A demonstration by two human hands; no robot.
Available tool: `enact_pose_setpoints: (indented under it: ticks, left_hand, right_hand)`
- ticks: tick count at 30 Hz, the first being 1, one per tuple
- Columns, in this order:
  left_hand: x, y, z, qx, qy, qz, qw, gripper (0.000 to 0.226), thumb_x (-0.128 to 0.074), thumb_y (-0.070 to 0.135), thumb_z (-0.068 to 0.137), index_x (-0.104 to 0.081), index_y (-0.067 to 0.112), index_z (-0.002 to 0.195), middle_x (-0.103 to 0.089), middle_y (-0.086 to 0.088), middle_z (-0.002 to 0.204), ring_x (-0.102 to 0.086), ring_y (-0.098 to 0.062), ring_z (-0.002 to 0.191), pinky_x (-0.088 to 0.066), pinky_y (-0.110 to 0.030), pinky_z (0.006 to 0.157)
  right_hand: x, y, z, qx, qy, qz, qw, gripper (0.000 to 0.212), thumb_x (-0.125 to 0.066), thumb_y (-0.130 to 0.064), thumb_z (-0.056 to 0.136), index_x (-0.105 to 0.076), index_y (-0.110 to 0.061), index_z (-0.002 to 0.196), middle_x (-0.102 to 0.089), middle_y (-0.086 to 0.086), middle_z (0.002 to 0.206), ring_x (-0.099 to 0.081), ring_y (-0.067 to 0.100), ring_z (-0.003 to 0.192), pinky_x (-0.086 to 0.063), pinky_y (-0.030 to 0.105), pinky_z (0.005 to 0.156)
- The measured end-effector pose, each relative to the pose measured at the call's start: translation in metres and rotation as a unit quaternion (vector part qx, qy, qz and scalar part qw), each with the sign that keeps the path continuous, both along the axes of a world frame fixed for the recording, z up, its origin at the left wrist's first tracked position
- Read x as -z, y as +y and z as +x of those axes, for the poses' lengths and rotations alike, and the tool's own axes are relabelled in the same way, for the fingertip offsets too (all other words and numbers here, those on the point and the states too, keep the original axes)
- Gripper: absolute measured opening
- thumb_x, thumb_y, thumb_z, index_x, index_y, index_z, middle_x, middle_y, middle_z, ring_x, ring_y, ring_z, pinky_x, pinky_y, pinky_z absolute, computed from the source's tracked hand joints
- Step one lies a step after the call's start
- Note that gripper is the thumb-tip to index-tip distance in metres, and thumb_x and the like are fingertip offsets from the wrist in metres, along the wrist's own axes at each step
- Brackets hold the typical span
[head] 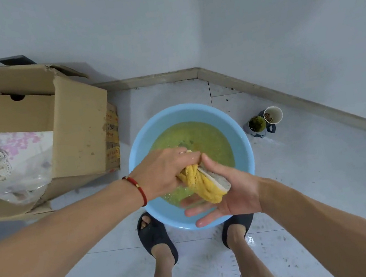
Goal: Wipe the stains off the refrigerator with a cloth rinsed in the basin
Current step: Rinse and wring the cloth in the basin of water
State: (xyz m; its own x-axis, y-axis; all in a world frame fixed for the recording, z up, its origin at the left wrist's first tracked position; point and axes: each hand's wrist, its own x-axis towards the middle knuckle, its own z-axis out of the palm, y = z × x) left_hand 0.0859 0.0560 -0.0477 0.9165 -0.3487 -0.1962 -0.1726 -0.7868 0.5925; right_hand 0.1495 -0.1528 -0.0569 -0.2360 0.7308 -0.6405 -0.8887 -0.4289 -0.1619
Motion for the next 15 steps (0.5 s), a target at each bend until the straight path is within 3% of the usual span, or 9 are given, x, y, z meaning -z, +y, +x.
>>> enact_pose_setpoints:
  ticks: [2, 4, 6, 9, 12, 14, 15]
  left_hand:
    - [0.005, 0.003, -0.004, -0.023, -0.042, 0.04, 0.998, 0.044, -0.078, 0.003, 0.067, -0.064, 0.021, 0.104, -0.058, 0.004, 0.081, -0.052, -0.018, 0.063, -0.04, -0.029, 0.048]
    - [0.011, 0.002, -0.005, -0.06, -0.006, 0.076, 0.995, 0.04, -0.076, -0.004, 0.07, -0.064, 0.02, 0.099, -0.06, 0.004, 0.082, -0.056, -0.02, 0.065, -0.046, -0.033, 0.05]
    - [0.013, 0.0, 0.0, -0.095, 0.121, 0.08, 0.985, 0.025, -0.076, 0.0, 0.076, -0.065, 0.017, 0.091, -0.063, 0.003, 0.078, -0.059, -0.018, 0.068, -0.049, -0.032, 0.056]
    - [0.014, -0.008, 0.018, -0.082, 0.37, 0.068, 0.923, 0.015, -0.078, 0.009, 0.075, -0.066, 0.003, 0.083, -0.062, -0.005, 0.068, -0.058, -0.018, 0.057, -0.049, -0.028, 0.051]
    - [0.006, -0.006, 0.034, -0.121, 0.566, -0.031, 0.815, 0.031, -0.08, 0.014, 0.074, -0.068, -0.003, 0.097, -0.058, -0.01, 0.067, -0.052, -0.022, 0.056, -0.051, -0.028, 0.057]
    - [0.001, -0.007, 0.037, -0.135, 0.593, -0.039, 0.793, 0.024, -0.071, 0.006, 0.072, -0.069, -0.004, 0.094, -0.058, -0.012, 0.07, -0.052, -0.025, 0.061, -0.053, -0.031, 0.061]
    - [0.0, -0.009, 0.035, -0.149, 0.584, -0.032, 0.798, 0.018, -0.067, 0.002, 0.07, -0.068, -0.003, 0.086, -0.057, -0.013, 0.068, -0.051, -0.026, 0.06, -0.051, -0.03, 0.059]
  right_hand:
    - [-0.005, 0.005, 0.0, -0.06, -0.039, 0.051, 0.996, 0.065, -0.053, -0.06, 0.097, -0.057, -0.009, 0.137, -0.072, 0.016, 0.116, -0.072, 0.019, 0.085, -0.058, 0.024, 0.062]
    - [-0.009, 0.019, 0.001, -0.154, -0.212, 0.009, 0.965, 0.037, -0.07, -0.041, 0.095, -0.067, -0.007, 0.11, -0.068, 0.004, 0.081, -0.056, 0.012, 0.058, -0.045, 0.021, 0.05]
    - [-0.008, 0.033, 0.001, -0.265, -0.437, -0.062, 0.857, 0.022, -0.076, -0.032, 0.088, -0.064, -0.014, 0.084, -0.062, -0.004, 0.066, -0.056, 0.013, 0.054, -0.045, 0.026, 0.053]
    - [-0.006, 0.042, -0.005, -0.361, -0.633, -0.083, 0.68, 0.024, -0.071, -0.026, 0.089, -0.06, -0.013, 0.106, -0.065, 0.002, 0.086, -0.068, 0.026, 0.078, -0.047, 0.031, 0.061]
    - [-0.007, 0.043, -0.008, -0.371, -0.751, -0.083, 0.539, 0.027, -0.06, -0.023, 0.099, -0.051, -0.008, 0.121, -0.066, 0.01, 0.105, -0.069, 0.038, 0.091, -0.039, 0.036, 0.064]
    - [-0.011, 0.042, -0.009, -0.35, -0.793, -0.067, 0.494, 0.025, -0.059, -0.017, 0.099, -0.047, -0.01, 0.12, -0.062, 0.008, 0.11, -0.068, 0.038, 0.092, -0.037, 0.037, 0.063]
    - [-0.012, 0.042, -0.007, -0.345, -0.786, -0.053, 0.51, 0.031, -0.064, -0.017, 0.096, -0.046, -0.01, 0.121, -0.059, 0.007, 0.111, -0.067, 0.036, 0.094, -0.039, 0.037, 0.064]
